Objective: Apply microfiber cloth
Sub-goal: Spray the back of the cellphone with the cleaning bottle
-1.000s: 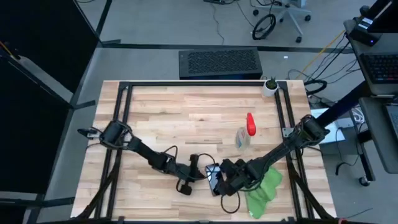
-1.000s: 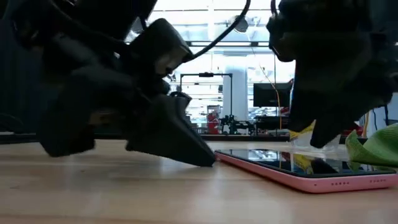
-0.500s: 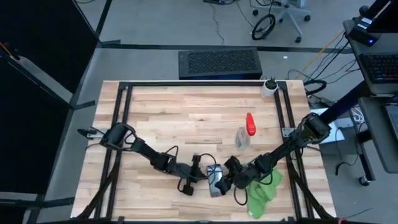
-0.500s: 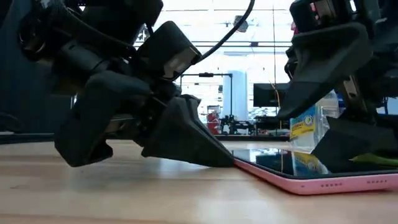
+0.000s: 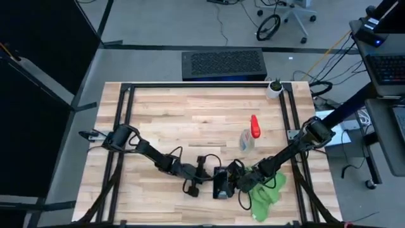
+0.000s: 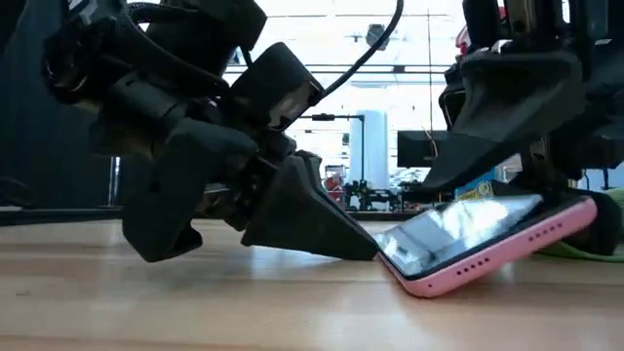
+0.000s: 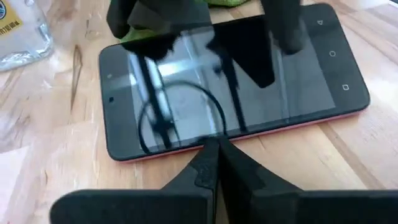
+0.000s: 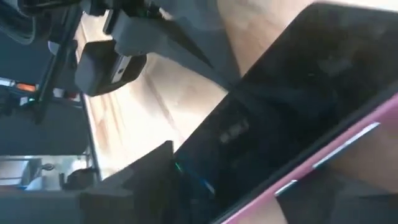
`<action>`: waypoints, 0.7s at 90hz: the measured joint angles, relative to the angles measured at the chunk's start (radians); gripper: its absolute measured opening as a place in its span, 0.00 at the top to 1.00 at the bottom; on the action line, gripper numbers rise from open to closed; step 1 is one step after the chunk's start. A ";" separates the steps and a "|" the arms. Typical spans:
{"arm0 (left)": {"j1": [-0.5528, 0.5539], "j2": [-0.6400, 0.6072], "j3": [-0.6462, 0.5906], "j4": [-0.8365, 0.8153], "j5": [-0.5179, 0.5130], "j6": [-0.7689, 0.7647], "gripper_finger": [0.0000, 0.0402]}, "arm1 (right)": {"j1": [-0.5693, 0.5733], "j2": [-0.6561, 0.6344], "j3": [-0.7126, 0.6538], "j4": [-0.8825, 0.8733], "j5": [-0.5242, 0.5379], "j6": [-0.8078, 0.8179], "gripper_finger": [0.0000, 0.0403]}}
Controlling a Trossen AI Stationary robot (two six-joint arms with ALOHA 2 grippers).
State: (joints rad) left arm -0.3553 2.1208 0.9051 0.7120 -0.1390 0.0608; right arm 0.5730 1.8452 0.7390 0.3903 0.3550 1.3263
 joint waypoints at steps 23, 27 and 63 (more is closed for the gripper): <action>-0.002 -0.023 -0.002 -0.014 0.006 -0.002 1.00 | -0.002 -0.010 -0.002 0.002 0.004 -0.026 0.85; -0.010 -0.040 -0.002 -0.030 0.008 -0.002 1.00 | -0.001 -0.019 -0.002 0.004 0.002 -0.034 0.89; -0.122 -0.348 0.000 -0.533 -0.259 0.024 1.00 | 0.023 -0.130 0.223 -0.406 0.060 -0.371 0.97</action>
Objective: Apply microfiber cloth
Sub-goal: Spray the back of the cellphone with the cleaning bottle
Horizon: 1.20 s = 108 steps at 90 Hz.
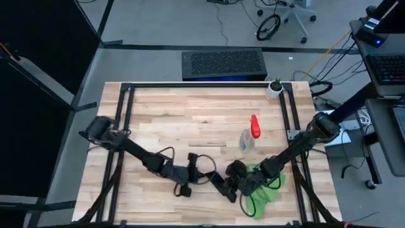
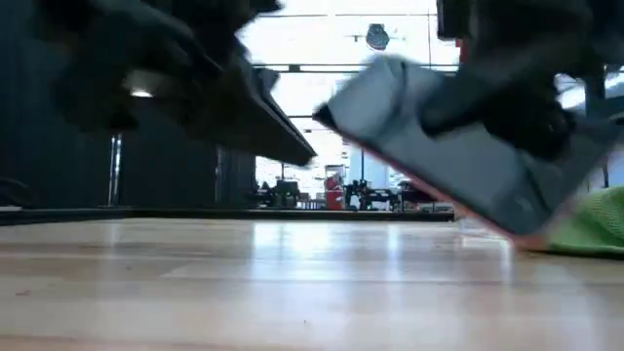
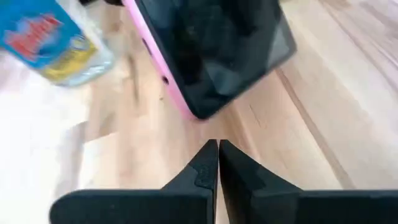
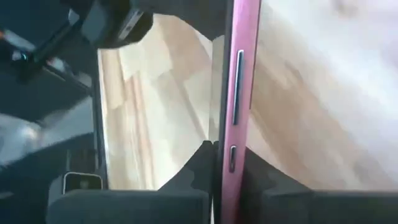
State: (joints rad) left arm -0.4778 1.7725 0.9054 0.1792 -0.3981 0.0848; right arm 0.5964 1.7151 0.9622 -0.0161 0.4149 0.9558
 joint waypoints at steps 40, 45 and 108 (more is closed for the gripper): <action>-0.105 -0.120 0.000 -0.251 -0.189 -0.108 1.00 | -0.104 0.259 0.477 -0.602 0.071 -0.448 0.98; -0.110 -0.121 0.000 -0.251 -0.189 -0.122 1.00 | -0.117 0.299 0.497 -0.619 0.052 -0.479 0.98; -0.104 -0.120 0.000 -0.250 -0.187 -0.124 1.00 | -0.154 0.457 0.584 -0.766 0.051 -0.552 0.81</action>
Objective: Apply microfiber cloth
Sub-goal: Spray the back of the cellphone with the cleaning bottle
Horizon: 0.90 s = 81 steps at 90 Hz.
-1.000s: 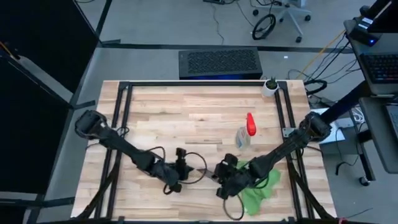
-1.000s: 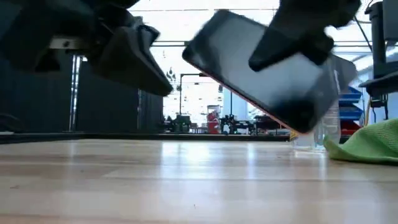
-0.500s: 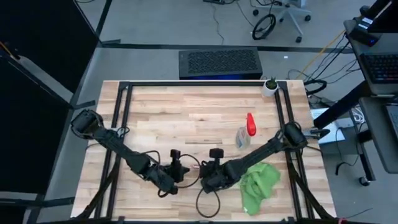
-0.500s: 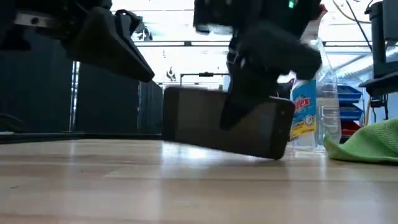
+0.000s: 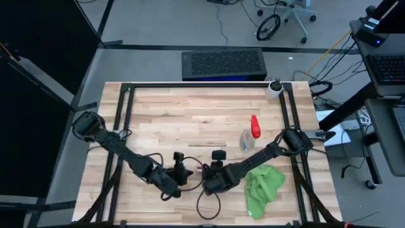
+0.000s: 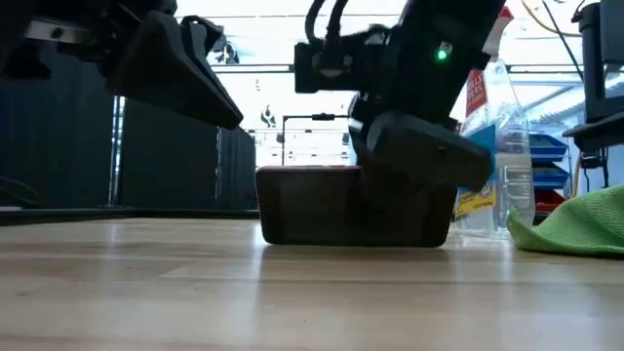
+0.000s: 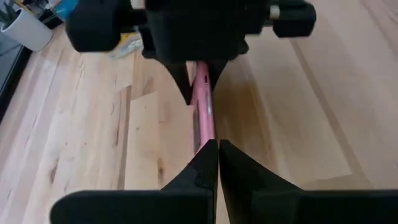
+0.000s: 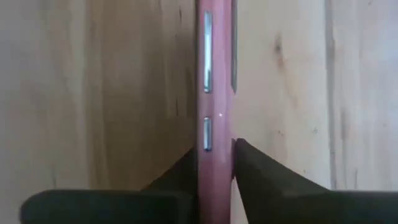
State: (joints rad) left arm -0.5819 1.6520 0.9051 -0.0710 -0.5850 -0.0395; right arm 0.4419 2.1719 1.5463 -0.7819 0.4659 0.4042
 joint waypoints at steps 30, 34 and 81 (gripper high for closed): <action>0.000 0.000 0.000 0.000 0.000 0.000 1.00 | -0.014 0.001 0.000 0.000 -0.005 0.005 0.63; 0.000 0.000 0.000 0.000 0.000 0.000 1.00 | -0.014 0.000 0.000 0.000 -0.003 0.005 0.61; 0.000 0.000 0.000 -0.012 0.002 0.000 1.00 | -0.016 -0.001 0.000 -0.006 0.000 0.005 0.50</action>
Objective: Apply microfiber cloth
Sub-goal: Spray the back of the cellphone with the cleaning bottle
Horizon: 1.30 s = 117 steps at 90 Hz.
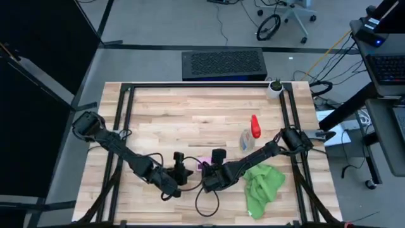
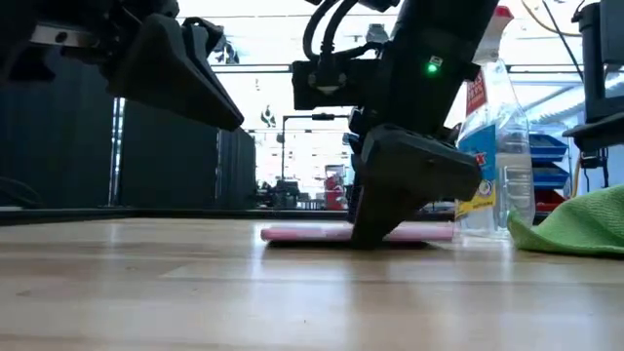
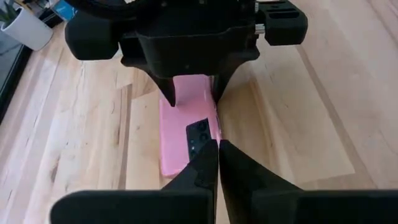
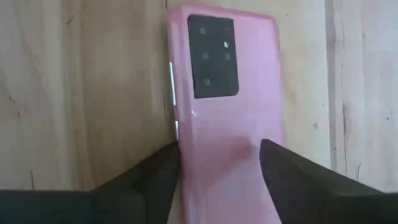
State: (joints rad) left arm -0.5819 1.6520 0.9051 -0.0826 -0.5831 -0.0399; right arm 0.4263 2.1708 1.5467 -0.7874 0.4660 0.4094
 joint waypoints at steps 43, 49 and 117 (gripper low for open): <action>0.000 0.000 0.000 -0.003 0.007 -0.006 1.00 | 0.051 -0.146 0.000 -0.099 -0.127 0.256 0.48; 0.002 0.000 0.000 -0.003 0.007 -0.006 1.00 | 0.081 -0.189 0.000 -0.130 -0.156 0.311 0.48; 0.191 0.000 0.000 0.179 0.227 -0.084 0.94 | 0.441 -0.397 -0.017 -0.782 0.222 1.304 0.40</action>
State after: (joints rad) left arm -0.3906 1.6520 0.9054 0.0968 -0.3563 -0.1235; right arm 0.8671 1.7742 1.5295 -1.5696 0.6881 1.7135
